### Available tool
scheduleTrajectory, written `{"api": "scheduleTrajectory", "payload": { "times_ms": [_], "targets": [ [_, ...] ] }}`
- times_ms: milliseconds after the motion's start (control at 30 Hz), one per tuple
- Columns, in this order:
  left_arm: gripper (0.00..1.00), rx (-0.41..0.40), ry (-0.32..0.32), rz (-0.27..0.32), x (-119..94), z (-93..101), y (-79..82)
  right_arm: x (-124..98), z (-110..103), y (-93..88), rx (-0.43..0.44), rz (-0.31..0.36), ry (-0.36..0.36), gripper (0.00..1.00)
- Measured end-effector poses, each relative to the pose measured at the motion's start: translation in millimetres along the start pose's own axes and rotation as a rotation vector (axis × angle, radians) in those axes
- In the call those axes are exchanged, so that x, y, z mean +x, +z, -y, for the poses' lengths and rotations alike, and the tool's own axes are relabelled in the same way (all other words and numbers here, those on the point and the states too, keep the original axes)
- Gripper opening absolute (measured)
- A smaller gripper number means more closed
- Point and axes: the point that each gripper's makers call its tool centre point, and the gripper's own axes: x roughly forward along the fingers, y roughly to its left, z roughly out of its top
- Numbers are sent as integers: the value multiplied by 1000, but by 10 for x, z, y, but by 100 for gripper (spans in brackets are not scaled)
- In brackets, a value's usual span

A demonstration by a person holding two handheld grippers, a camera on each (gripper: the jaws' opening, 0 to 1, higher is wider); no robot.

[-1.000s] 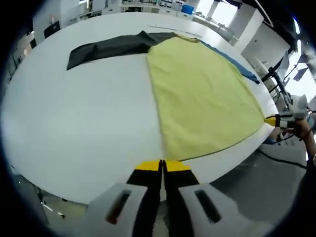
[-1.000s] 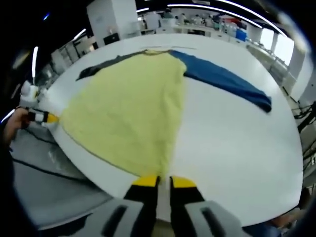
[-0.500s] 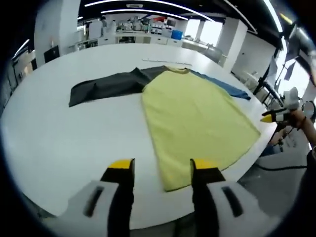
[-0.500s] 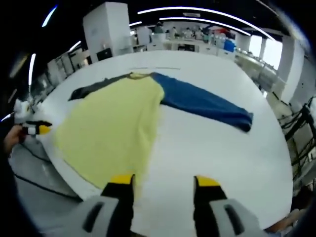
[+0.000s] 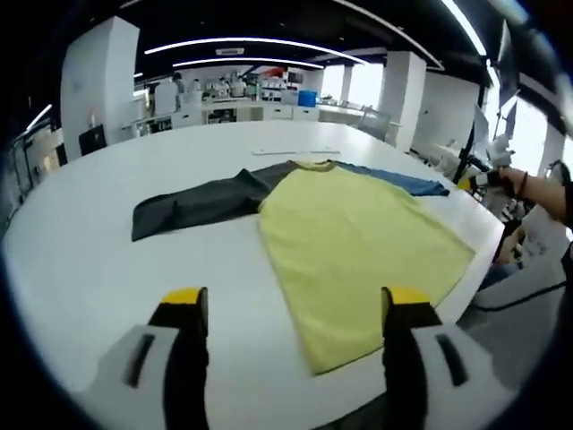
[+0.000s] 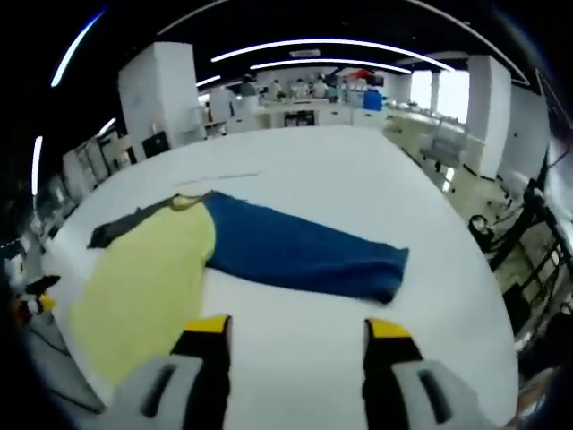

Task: Fold the garment on the visible template until the final outline fits inside the template.

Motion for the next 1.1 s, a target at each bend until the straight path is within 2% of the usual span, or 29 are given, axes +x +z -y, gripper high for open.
{"api": "scheduleTrajectory", "payload": {
  "times_ms": [133,200,233,333,400,500,533,633,733,767,900,967,1100],
  "targets": [
    [83,2,6,7,-16,9,32,129,112,30,49,-34,2,68],
    [87,-10,2,20,-19,23,60,217,197,47,71,-42,-3,68],
    [88,-15,-6,21,-19,48,69,316,332,83,71,-39,-17,68],
    [93,-7,-13,21,-14,70,85,387,421,98,88,-49,-44,68],
    [96,-1,-23,26,-8,103,102,492,525,101,139,-55,-58,66],
    [96,-1,-30,41,-5,129,136,574,702,26,132,-97,-139,58],
    [98,-1,-30,43,-4,134,145,609,768,0,158,-109,-168,53],
    [99,0,-43,61,-4,170,191,704,866,-15,203,-109,-186,48],
    [99,1,-54,65,-8,204,213,756,876,-52,232,-124,-189,43],
    [99,10,-57,59,-9,204,206,712,882,-13,192,-111,-215,40],
    [99,13,-52,35,-5,174,152,725,869,-56,162,-135,-244,37],
    [99,10,-47,27,-4,157,128,790,904,-39,165,-128,-238,33],
    [99,17,-50,16,-9,175,112,774,842,-53,175,-128,-240,29]
  ]
}}
